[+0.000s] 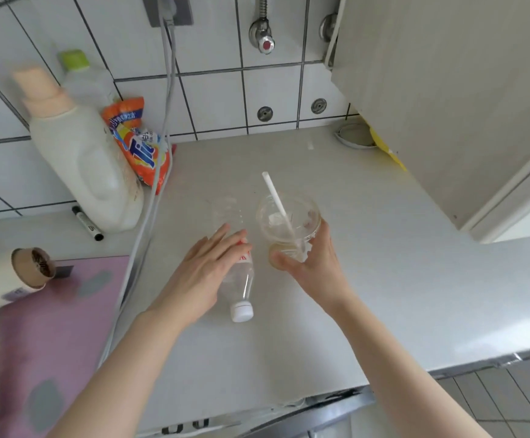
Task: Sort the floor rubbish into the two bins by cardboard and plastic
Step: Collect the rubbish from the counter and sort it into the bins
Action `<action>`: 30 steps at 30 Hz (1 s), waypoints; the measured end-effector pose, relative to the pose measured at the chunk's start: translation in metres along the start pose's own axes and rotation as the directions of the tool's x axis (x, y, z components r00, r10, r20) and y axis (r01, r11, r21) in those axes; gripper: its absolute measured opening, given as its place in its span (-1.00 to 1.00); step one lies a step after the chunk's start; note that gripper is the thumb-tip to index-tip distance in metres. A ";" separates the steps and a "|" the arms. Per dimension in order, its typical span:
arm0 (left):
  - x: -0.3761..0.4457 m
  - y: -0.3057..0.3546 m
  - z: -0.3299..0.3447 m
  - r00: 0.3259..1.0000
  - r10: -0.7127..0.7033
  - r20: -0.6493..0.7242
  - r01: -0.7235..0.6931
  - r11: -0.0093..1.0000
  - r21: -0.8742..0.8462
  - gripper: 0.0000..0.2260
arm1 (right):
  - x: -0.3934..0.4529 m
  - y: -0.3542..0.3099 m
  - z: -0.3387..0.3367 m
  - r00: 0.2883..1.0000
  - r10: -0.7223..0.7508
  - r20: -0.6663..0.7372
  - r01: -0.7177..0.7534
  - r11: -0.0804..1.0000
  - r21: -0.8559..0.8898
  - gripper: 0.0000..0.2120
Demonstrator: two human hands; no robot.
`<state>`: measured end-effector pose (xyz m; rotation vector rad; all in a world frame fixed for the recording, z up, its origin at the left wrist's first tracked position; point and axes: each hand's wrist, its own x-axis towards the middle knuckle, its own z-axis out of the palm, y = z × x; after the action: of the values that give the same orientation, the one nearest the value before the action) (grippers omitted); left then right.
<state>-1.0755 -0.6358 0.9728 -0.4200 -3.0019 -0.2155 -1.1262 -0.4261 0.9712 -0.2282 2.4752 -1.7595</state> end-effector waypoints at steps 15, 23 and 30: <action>-0.038 0.039 -0.014 0.900 -0.216 -0.378 0.037 0.903 -0.429 -0.32 | -0.042 -0.012 -0.020 0.997 -0.019 -0.081 0.022 0.999 0.039 -0.43; -0.101 0.099 -0.051 0.850 -0.399 -0.345 0.023 0.681 -0.732 -0.38 | -0.147 -0.036 -0.031 0.978 -0.021 -0.208 0.055 0.986 0.158 -0.44; -0.157 0.158 -0.054 0.948 -0.277 -0.159 -0.097 0.222 -0.970 -0.45 | -0.277 -0.031 -0.042 0.916 0.025 -0.400 0.054 0.981 0.186 -0.41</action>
<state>-0.8763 -0.5354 1.0266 -0.2048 -2.1099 -2.0434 -0.8580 -0.3482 1.0121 0.1495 2.5285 -2.2306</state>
